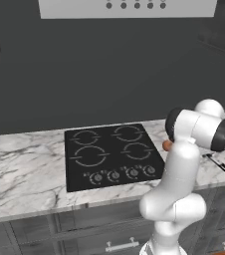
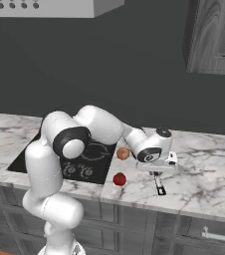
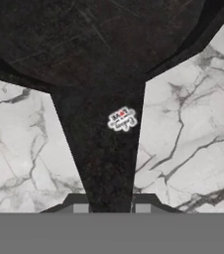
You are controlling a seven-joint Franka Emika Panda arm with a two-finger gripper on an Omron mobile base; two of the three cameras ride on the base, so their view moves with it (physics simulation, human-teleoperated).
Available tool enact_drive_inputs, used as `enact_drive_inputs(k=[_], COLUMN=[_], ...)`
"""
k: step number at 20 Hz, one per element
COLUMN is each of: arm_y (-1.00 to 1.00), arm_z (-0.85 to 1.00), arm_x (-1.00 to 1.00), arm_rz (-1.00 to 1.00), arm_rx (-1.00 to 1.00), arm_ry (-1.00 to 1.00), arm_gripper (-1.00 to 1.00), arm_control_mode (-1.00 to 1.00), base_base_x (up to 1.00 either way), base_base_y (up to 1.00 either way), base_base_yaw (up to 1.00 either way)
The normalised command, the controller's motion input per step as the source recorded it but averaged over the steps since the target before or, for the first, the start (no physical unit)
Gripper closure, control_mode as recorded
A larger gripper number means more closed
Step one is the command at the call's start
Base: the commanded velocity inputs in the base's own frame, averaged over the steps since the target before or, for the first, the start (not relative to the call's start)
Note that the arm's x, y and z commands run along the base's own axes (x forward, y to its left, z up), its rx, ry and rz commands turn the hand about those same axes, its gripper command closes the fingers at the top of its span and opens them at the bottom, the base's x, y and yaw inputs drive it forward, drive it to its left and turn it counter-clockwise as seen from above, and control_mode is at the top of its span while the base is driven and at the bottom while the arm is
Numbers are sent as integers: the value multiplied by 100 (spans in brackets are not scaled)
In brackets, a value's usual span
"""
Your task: Place the pan on the rear right burner on the stove. Then place the tomato and the onion in the pan and turn on the rear right burner.
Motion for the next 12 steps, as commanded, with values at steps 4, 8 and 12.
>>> enact_drive_inputs(k=[4, 8, 12], arm_y=[7, 18, 43], arm_z=[42, 47, 43], arm_x=[0, 0, 0], arm_rz=[9, 9, 6], arm_rx=[0, 0, 0], arm_ry=[0, 0, 0], arm_gripper=[100, 100, 100], arm_control_mode=[-100, -100, -100], base_base_x=[0, 0, 0], base_base_y=[0, 0, 0], base_base_yaw=[0, 0, 0])
